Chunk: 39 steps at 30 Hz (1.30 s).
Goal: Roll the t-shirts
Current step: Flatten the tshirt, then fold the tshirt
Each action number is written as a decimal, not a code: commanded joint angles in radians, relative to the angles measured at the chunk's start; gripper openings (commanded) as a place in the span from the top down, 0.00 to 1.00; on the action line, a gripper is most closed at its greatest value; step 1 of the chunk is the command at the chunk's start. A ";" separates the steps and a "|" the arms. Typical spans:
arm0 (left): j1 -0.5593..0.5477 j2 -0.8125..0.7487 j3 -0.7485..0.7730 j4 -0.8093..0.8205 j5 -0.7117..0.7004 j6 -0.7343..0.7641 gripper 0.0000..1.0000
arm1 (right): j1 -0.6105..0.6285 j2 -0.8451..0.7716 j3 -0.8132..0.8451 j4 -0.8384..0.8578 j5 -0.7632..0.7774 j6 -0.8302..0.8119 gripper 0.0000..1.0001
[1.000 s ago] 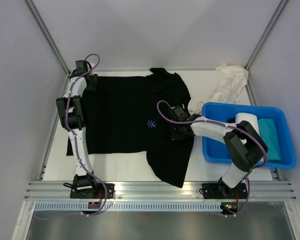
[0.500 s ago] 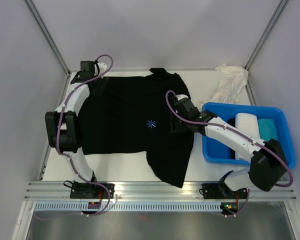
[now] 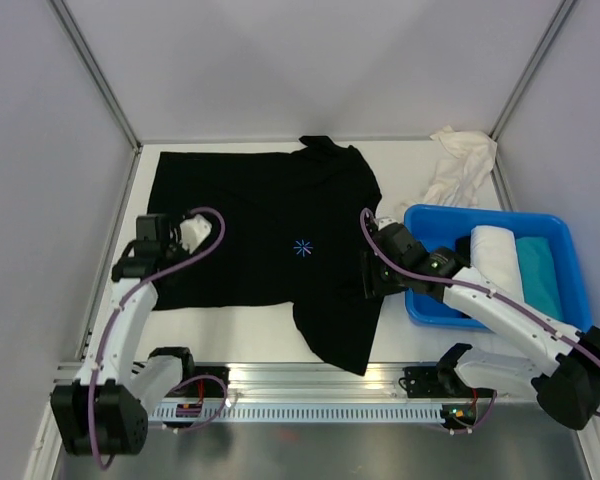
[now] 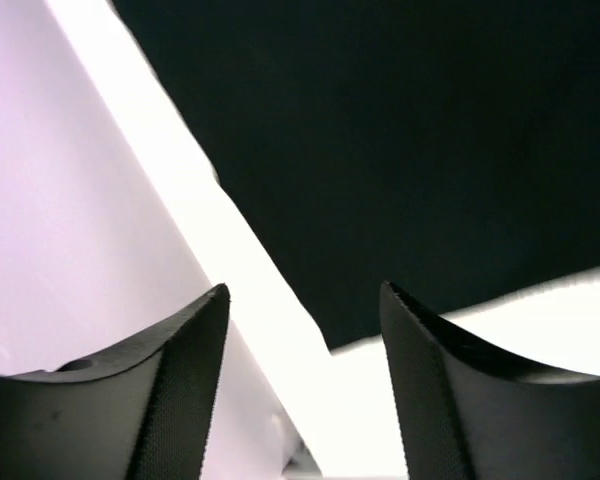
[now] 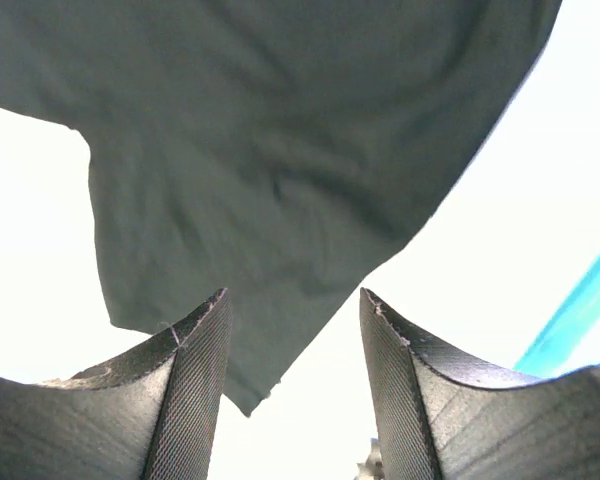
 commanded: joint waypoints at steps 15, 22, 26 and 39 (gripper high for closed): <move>0.273 0.061 -0.225 -0.089 0.039 0.508 0.30 | 0.063 -0.040 -0.243 0.011 -0.119 0.166 0.45; 0.417 0.056 -0.270 -0.089 0.091 0.743 0.28 | 0.082 -0.017 -0.290 0.048 -0.101 0.209 0.44; 0.441 0.107 -0.262 -0.042 0.120 0.734 0.27 | 0.114 0.006 -0.293 0.024 -0.075 0.218 0.37; 0.454 0.202 -0.271 0.081 0.135 0.677 0.28 | 0.162 0.099 -0.395 0.229 -0.070 0.295 0.37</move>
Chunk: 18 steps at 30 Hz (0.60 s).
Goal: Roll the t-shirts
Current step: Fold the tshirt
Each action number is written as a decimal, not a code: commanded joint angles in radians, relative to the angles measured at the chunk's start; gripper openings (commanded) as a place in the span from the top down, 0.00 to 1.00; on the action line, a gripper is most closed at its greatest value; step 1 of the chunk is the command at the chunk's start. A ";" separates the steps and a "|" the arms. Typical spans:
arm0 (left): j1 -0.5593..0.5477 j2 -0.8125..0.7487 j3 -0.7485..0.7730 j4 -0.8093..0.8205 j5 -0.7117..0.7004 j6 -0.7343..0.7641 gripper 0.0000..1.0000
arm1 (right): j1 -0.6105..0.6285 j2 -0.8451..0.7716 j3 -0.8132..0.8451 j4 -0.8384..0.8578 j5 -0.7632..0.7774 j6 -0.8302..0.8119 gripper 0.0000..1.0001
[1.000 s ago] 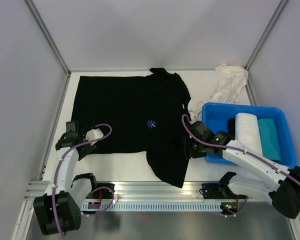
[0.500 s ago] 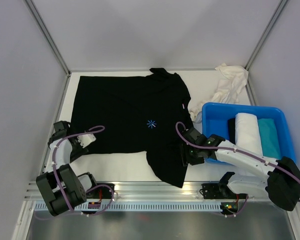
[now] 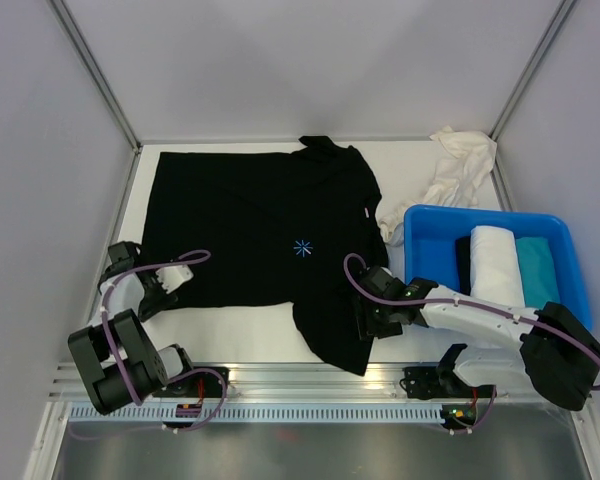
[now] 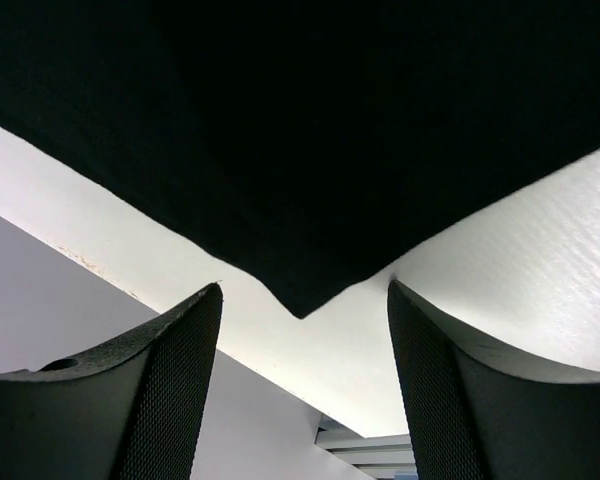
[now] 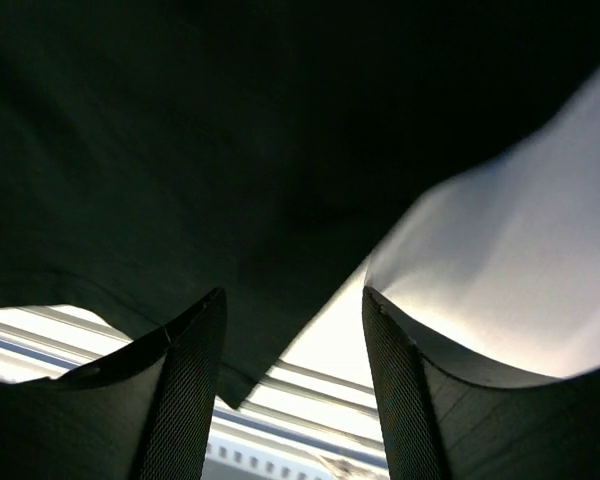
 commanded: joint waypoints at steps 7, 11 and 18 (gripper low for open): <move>0.026 0.148 0.060 0.036 0.070 -0.019 0.42 | 0.019 0.059 -0.046 0.182 0.080 0.060 0.78; 0.026 0.136 0.041 0.014 0.135 -0.042 0.65 | 0.017 0.038 -0.057 0.209 0.094 0.083 1.00; 0.027 0.063 0.108 0.020 0.207 -0.134 0.98 | 0.017 -0.085 0.047 0.105 0.190 0.062 1.00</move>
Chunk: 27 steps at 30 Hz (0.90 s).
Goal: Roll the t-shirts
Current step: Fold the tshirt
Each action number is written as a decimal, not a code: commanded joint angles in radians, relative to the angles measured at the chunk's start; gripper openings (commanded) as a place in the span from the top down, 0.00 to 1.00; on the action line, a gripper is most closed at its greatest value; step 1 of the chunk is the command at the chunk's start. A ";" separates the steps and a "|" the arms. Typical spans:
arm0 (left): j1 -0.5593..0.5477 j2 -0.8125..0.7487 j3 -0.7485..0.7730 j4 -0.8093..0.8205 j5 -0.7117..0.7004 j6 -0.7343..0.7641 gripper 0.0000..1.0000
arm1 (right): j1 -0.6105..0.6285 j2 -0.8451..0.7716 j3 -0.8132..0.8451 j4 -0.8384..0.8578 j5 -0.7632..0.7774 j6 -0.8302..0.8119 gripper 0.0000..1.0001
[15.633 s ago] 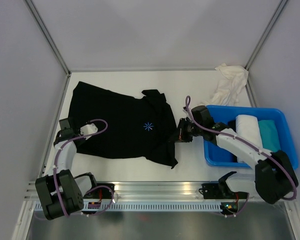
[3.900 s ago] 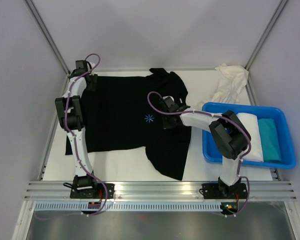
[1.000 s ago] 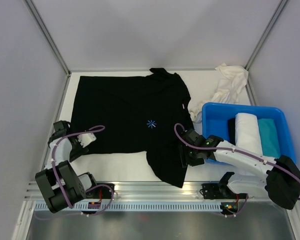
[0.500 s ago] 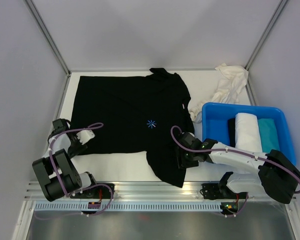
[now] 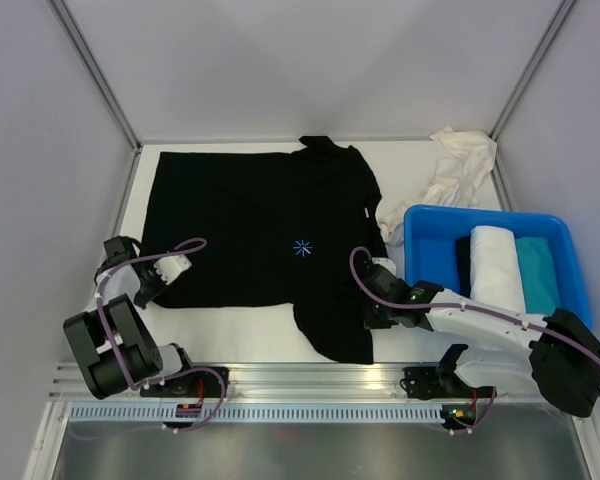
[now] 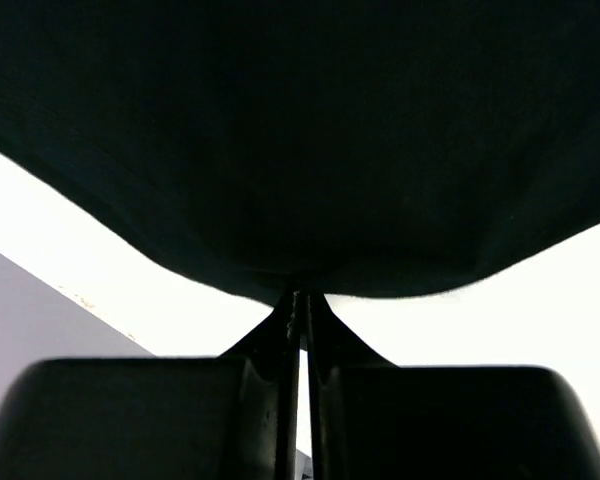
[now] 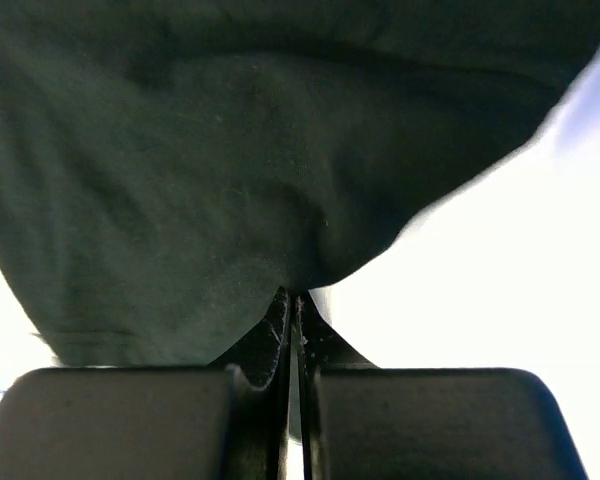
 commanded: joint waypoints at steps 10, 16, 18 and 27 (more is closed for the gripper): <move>0.002 -0.094 0.091 -0.002 0.125 -0.095 0.98 | -0.060 -0.074 0.233 -0.108 0.126 -0.114 1.00; 0.000 -0.074 0.161 0.004 0.168 -0.157 0.98 | -0.161 0.007 0.344 -0.073 0.101 -0.231 1.00; 0.002 -0.046 0.209 0.009 0.188 -0.184 0.98 | -0.195 0.044 0.391 -0.036 0.096 -0.286 1.00; -0.013 0.112 0.342 0.084 0.228 -0.300 0.98 | -0.355 0.282 0.600 0.079 0.044 -0.381 1.00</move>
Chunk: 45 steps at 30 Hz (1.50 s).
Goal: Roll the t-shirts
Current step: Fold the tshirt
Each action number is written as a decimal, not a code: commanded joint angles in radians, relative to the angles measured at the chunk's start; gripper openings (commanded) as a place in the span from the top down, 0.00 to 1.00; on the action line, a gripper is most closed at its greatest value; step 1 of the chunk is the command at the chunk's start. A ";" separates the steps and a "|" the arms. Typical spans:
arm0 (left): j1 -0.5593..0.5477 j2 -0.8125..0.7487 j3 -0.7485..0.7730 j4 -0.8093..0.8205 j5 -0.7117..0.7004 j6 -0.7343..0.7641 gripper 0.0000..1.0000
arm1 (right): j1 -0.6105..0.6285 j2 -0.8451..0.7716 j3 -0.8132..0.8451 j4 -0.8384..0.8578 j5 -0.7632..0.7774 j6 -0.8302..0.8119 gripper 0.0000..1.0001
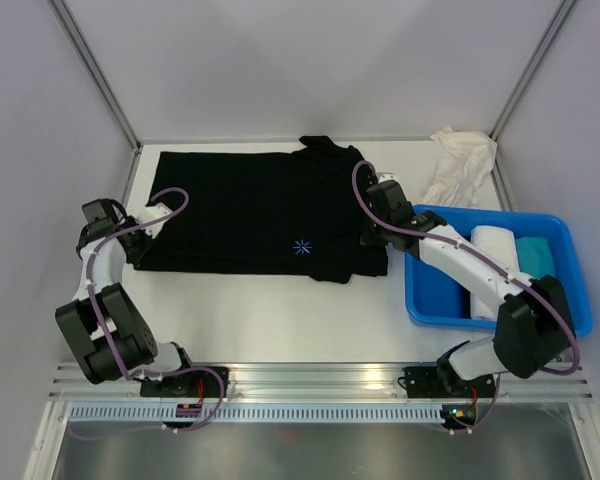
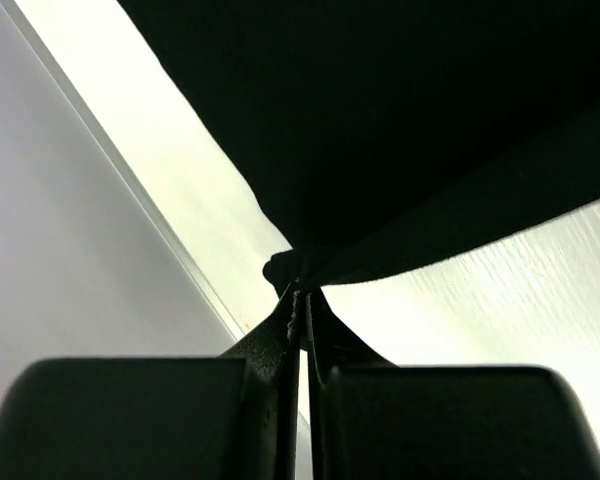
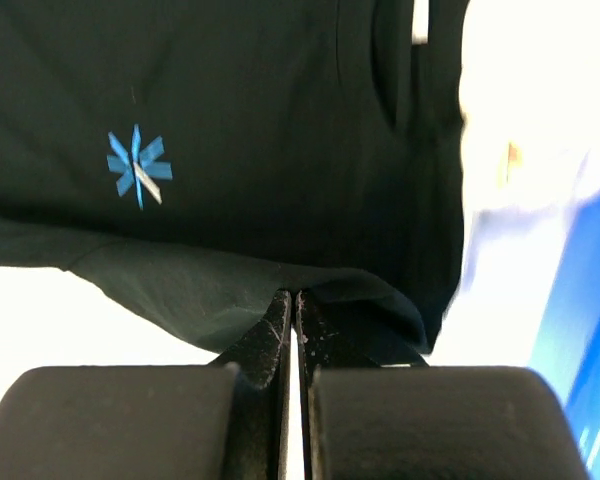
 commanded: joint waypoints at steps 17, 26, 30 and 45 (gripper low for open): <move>-0.065 0.354 0.283 0.150 -0.051 -0.167 0.98 | -0.148 0.419 0.407 0.083 -0.058 -0.078 1.00; -0.084 0.406 0.319 0.156 -0.062 -0.163 0.98 | -0.153 0.507 0.526 0.010 -0.008 -0.119 1.00; -0.097 0.440 0.339 0.162 -0.079 -0.157 0.98 | -0.165 0.519 0.531 0.010 0.003 -0.121 1.00; -0.142 0.535 0.417 0.180 -0.136 -0.180 0.98 | -0.185 0.629 0.617 -0.022 0.028 -0.139 1.00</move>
